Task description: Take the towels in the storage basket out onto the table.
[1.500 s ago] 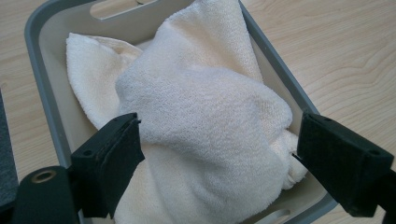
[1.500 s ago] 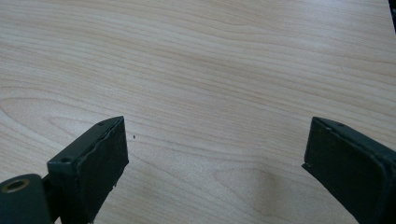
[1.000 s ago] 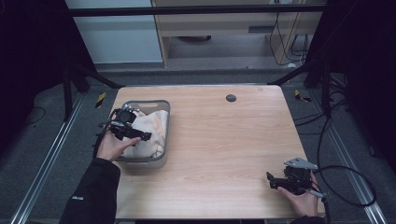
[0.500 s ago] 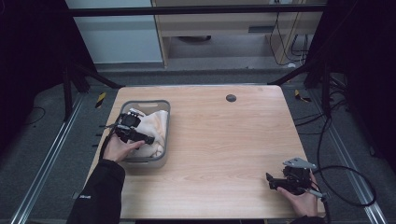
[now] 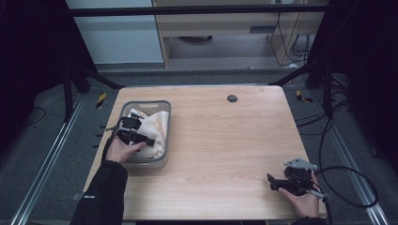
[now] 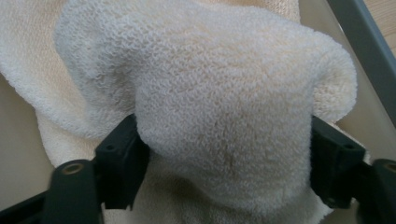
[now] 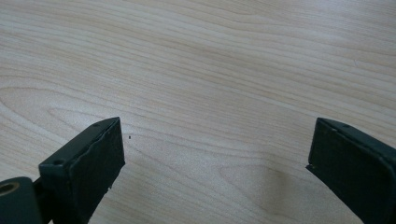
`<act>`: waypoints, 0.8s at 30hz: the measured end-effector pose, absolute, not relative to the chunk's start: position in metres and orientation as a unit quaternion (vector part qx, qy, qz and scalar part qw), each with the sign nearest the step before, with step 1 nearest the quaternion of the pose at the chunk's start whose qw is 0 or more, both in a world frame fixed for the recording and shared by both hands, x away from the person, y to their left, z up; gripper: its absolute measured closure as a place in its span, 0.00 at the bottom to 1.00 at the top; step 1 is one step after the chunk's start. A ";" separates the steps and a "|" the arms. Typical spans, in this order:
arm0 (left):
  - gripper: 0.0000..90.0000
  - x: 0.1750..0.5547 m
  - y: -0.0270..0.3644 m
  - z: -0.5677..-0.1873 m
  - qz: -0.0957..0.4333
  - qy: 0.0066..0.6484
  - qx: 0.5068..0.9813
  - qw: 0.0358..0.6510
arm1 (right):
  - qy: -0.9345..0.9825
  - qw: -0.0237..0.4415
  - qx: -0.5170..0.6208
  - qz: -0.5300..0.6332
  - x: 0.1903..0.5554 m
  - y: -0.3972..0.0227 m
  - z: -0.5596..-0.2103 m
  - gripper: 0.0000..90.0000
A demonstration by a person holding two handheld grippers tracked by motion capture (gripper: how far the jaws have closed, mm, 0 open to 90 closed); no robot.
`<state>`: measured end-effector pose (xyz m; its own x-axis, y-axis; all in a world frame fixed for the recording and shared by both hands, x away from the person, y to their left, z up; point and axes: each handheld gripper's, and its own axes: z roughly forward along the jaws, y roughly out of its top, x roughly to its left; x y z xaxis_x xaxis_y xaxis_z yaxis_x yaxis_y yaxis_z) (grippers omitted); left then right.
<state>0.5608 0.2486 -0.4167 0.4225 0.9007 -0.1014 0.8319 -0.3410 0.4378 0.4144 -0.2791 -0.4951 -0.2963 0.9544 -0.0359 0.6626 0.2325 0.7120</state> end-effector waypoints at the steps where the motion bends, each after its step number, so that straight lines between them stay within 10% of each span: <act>1: 0.34 0.561 0.249 -0.417 0.079 0.531 0.815 0.217 | 0.747 0.242 0.541 0.301 0.414 -0.279 -0.495 0.04; 11: 0.57 0.558 0.250 -0.414 0.084 0.540 0.812 0.205 | 0.747 0.240 0.541 0.303 0.414 -0.279 -0.495 0.04; 24: 0.64 0.543 0.258 -0.381 0.121 0.532 0.802 0.242 | 0.747 0.238 0.542 0.304 0.414 -0.279 -0.495 0.04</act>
<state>0.5434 0.2581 -0.3814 0.4051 0.9121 -0.0630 0.7947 -0.3172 0.5176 0.4144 -0.2793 -0.4951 -0.2999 0.9536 -0.0272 0.6641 0.2292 0.7116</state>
